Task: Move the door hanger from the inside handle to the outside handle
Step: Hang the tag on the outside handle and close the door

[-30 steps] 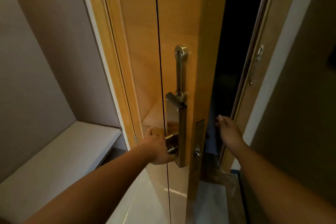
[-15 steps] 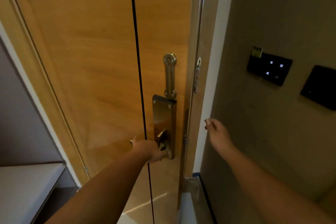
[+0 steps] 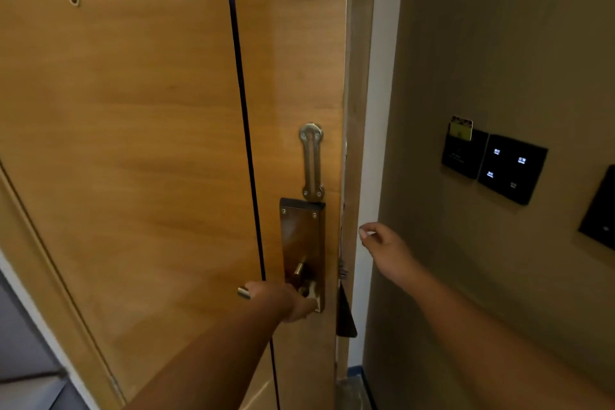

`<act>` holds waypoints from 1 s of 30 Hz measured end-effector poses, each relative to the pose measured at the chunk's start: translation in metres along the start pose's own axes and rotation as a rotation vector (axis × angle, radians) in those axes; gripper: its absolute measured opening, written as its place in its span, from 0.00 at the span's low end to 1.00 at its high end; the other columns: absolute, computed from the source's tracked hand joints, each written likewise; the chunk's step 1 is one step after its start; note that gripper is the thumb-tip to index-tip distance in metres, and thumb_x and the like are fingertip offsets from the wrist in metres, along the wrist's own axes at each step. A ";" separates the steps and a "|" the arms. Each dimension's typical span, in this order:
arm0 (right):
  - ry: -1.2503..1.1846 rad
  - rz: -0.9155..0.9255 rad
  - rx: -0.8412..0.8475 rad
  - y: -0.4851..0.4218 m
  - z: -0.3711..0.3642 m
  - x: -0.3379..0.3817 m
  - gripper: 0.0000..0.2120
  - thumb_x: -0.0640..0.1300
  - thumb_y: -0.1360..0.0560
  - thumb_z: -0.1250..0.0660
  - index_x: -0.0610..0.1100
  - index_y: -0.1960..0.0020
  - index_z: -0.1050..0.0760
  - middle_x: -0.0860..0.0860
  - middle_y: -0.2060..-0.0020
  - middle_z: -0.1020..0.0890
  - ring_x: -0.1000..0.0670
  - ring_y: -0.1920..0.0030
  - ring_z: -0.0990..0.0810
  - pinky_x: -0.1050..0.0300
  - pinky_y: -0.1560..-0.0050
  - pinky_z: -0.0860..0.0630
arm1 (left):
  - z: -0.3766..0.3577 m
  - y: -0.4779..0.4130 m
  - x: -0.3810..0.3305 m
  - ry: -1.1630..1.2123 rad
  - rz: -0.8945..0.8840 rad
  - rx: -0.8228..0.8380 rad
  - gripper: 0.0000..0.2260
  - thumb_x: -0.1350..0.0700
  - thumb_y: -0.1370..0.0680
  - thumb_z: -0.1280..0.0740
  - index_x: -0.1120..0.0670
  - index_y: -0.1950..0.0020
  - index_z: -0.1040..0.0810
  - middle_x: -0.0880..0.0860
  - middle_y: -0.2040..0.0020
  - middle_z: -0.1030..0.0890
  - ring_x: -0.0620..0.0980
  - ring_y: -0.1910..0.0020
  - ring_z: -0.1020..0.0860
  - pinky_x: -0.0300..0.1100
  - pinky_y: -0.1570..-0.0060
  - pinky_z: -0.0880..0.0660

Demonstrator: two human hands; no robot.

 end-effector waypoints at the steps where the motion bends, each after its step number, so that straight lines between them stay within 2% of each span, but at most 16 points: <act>1: 0.012 0.011 0.013 -0.009 -0.001 0.001 0.17 0.53 0.21 0.42 0.51 0.34 0.30 0.51 0.38 0.25 0.50 0.39 0.26 0.56 0.45 0.30 | 0.004 -0.007 -0.003 -0.008 0.001 0.008 0.39 0.29 0.35 0.54 0.50 0.36 0.28 0.57 0.33 0.28 0.61 0.36 0.32 0.67 0.38 0.44; 3: 0.061 0.030 0.012 -0.030 -0.002 0.001 0.19 0.53 0.22 0.41 0.51 0.32 0.31 0.50 0.37 0.25 0.52 0.41 0.26 0.55 0.44 0.27 | 0.012 -0.022 -0.010 -0.012 0.001 0.018 0.39 0.28 0.34 0.55 0.50 0.34 0.29 0.57 0.33 0.28 0.61 0.36 0.32 0.65 0.38 0.42; 5: 0.108 0.045 -0.023 -0.052 0.000 -0.001 0.22 0.54 0.22 0.39 0.51 0.30 0.34 0.48 0.34 0.27 0.48 0.38 0.26 0.52 0.41 0.25 | 0.020 -0.038 -0.018 0.002 -0.033 -0.013 0.40 0.27 0.33 0.56 0.51 0.34 0.29 0.57 0.33 0.29 0.60 0.36 0.32 0.63 0.38 0.40; 8: 0.144 0.065 -0.072 -0.083 0.003 -0.007 0.27 0.57 0.24 0.37 0.54 0.27 0.38 0.48 0.28 0.32 0.44 0.29 0.32 0.47 0.36 0.30 | 0.035 -0.058 -0.026 0.038 -0.173 -0.107 0.47 0.21 0.37 0.59 0.52 0.36 0.28 0.58 0.37 0.25 0.59 0.41 0.28 0.57 0.43 0.32; 12: 0.247 0.072 -0.069 -0.112 -0.007 -0.025 0.36 0.65 0.28 0.38 0.58 0.25 0.47 0.49 0.23 0.41 0.43 0.24 0.43 0.39 0.30 0.37 | 0.051 -0.085 -0.033 -0.025 -0.275 -0.160 0.49 0.19 0.40 0.60 0.53 0.41 0.25 0.58 0.43 0.23 0.57 0.47 0.25 0.52 0.53 0.30; 14: 0.385 0.061 -0.078 -0.123 -0.013 -0.039 0.45 0.74 0.34 0.42 0.62 0.24 0.57 0.51 0.21 0.51 0.43 0.23 0.51 0.36 0.29 0.42 | 0.058 -0.104 -0.038 -0.049 -0.292 -0.142 0.47 0.19 0.39 0.59 0.53 0.43 0.25 0.58 0.45 0.22 0.55 0.51 0.25 0.49 0.58 0.31; 16: 0.622 0.093 -0.080 -0.134 -0.017 -0.050 0.53 0.83 0.43 0.50 0.66 0.28 0.72 0.54 0.23 0.68 0.46 0.24 0.64 0.35 0.28 0.52 | 0.063 -0.125 -0.044 -0.050 -0.307 -0.123 0.47 0.19 0.39 0.58 0.54 0.44 0.25 0.57 0.46 0.21 0.54 0.53 0.26 0.49 0.59 0.32; 17: 0.701 0.106 -0.068 -0.141 -0.018 -0.055 0.55 0.85 0.47 0.52 0.66 0.31 0.76 0.55 0.27 0.75 0.46 0.26 0.69 0.34 0.28 0.56 | 0.065 -0.136 -0.045 -0.039 -0.310 -0.111 0.48 0.19 0.39 0.58 0.54 0.44 0.25 0.57 0.45 0.22 0.55 0.52 0.25 0.49 0.58 0.32; 19: 0.765 0.084 -0.032 -0.157 -0.018 -0.064 0.59 0.86 0.52 0.52 0.66 0.32 0.79 0.57 0.33 0.82 0.45 0.28 0.75 0.32 0.30 0.60 | 0.070 -0.158 -0.048 -0.003 -0.301 -0.059 0.46 0.20 0.38 0.56 0.55 0.42 0.26 0.57 0.44 0.22 0.55 0.51 0.25 0.49 0.55 0.30; 23: 0.773 0.015 0.029 -0.188 -0.022 -0.071 0.65 0.87 0.57 0.47 0.67 0.33 0.79 0.58 0.34 0.83 0.46 0.29 0.78 0.30 0.31 0.64 | 0.075 -0.199 -0.051 0.083 -0.296 0.076 0.43 0.23 0.34 0.50 0.56 0.36 0.29 0.56 0.39 0.25 0.56 0.44 0.26 0.53 0.44 0.28; 26: 0.802 -0.013 0.034 -0.214 -0.024 -0.070 0.65 0.87 0.59 0.49 0.67 0.36 0.83 0.56 0.33 0.81 0.46 0.30 0.79 0.29 0.31 0.63 | 0.086 -0.230 -0.052 0.184 -0.315 0.025 0.36 0.27 0.30 0.45 0.56 0.40 0.27 0.56 0.44 0.22 0.53 0.50 0.25 0.48 0.49 0.26; 30: 0.865 -0.027 0.050 -0.247 -0.022 -0.065 0.61 0.87 0.58 0.53 0.66 0.39 0.86 0.54 0.32 0.80 0.44 0.27 0.75 0.30 0.29 0.60 | 0.097 -0.258 -0.053 0.294 -0.291 -0.138 0.31 0.27 0.29 0.46 0.54 0.51 0.24 0.53 0.58 0.21 0.49 0.60 0.23 0.47 0.55 0.22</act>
Point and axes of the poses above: each hand's wrist, its own y-axis away from the middle knuckle, its own z-axis out of the back of the hand, x = y × z, the point moved 8 cm from there along -y, towards the middle knuckle
